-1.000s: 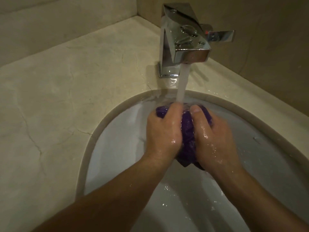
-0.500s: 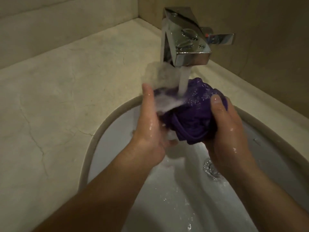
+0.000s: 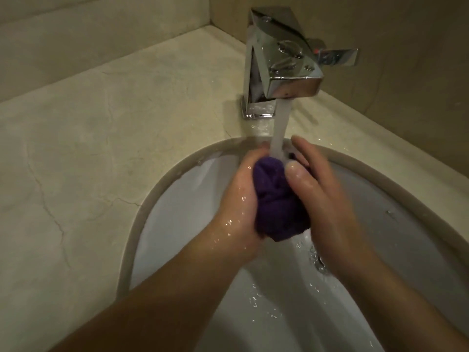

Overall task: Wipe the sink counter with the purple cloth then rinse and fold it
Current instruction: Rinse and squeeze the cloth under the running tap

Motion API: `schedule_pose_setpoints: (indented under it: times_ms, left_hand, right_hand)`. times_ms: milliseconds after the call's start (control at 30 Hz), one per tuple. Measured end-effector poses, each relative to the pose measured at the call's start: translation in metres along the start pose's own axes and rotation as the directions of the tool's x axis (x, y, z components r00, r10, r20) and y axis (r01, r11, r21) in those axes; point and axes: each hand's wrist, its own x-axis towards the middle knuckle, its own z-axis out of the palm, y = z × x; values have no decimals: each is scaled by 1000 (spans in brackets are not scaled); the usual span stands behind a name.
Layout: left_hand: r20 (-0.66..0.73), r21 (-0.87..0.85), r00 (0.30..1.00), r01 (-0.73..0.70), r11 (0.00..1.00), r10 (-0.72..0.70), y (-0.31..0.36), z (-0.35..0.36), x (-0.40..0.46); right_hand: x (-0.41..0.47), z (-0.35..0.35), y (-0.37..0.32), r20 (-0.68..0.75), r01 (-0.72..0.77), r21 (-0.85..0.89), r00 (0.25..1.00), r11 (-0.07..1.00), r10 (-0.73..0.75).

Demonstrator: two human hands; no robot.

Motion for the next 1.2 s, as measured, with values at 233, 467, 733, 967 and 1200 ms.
schedule_pose_setpoints:
  times_ms: [233, 467, 733, 967, 1200]
  left_hand:
    - [-203, 267, 928, -256, 929, 314, -9, 3, -1]
    - [-219, 344, 889, -316, 884, 403, -15, 4, -2]
    - [-221, 343, 875, -344, 874, 431, -16, 4, -3]
    - [68, -141, 989, -122, 982, 133, 4, -5, 7]
    - [199, -238, 956, 260, 936, -215, 5, -13, 14]
  right_hand:
    - [-4, 10, 5, -134, -7, -284, 990, 959, -32]
    - [-3, 8, 8, -150, 31, -407, 984, 913, -100]
    - [-4, 8, 8, -160, 88, -416, 973, 905, -168]
    - [11, -9, -4, -290, -85, 303, 941, 949, 177]
    - [2, 0, 2, -192, 102, 7, 976, 995, -98]
